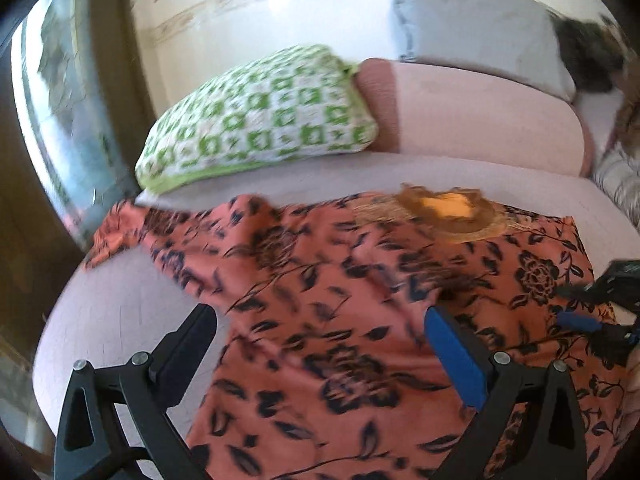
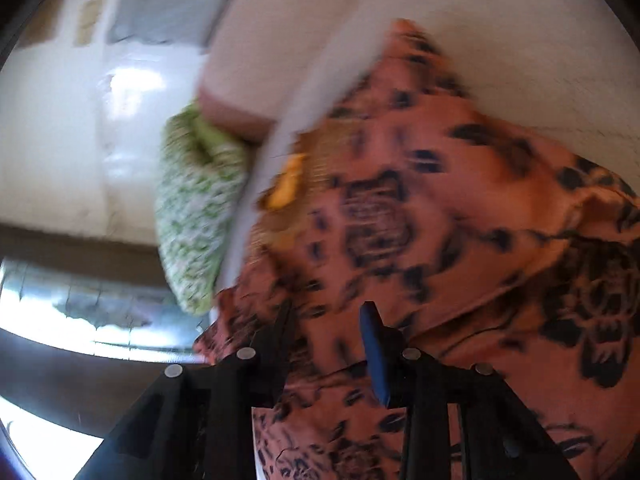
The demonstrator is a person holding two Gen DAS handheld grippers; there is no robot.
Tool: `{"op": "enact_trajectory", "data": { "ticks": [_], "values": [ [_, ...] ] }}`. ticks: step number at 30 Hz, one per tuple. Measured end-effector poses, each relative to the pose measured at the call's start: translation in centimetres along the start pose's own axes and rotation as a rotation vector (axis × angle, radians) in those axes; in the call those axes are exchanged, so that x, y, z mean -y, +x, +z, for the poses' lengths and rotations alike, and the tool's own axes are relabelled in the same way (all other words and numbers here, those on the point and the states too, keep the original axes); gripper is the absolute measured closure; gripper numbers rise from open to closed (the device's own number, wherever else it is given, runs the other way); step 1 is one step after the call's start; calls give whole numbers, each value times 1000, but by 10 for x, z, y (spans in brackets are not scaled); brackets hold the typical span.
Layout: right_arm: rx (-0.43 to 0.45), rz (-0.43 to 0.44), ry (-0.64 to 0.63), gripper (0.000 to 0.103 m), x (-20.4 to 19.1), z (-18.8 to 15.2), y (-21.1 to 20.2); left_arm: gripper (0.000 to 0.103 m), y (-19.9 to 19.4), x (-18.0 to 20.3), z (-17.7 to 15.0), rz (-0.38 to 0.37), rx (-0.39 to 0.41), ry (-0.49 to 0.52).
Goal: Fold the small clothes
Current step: 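Fold the held sleeve across the blouse body with the right gripper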
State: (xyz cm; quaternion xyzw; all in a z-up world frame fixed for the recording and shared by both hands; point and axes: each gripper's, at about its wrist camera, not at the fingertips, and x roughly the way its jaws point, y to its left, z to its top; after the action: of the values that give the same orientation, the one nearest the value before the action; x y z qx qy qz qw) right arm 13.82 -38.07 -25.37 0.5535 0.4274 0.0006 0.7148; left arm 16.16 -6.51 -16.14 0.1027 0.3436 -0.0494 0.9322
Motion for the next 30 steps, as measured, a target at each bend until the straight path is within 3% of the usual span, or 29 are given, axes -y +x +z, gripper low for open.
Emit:
{"op": "enact_trajectory", "data": {
  "ticks": [2,6,9,11,14,20,23,30],
  "values": [
    [-51,-21,45,68,11,2,14,0,8,20,8,62,-7,47],
    [-66,9,60,71,15,8,16,0,48,52,16,213,-91,130],
    [-81,33,61,71,22,11,17,0,61,49,10,301,-90,161],
    [-89,50,56,71,22,11,15,0,65,39,9,346,-102,149],
    [-89,41,25,71,19,10,13,0,68,7,14,347,-138,64],
    [-67,-15,-47,71,5,5,15,0,65,-77,20,450,-190,-78],
    [-53,-37,-69,71,0,3,16,0,50,-87,18,426,-168,-110],
    [-21,-63,-105,70,-5,-1,18,0,26,8,13,243,-114,106]
  ]
}}
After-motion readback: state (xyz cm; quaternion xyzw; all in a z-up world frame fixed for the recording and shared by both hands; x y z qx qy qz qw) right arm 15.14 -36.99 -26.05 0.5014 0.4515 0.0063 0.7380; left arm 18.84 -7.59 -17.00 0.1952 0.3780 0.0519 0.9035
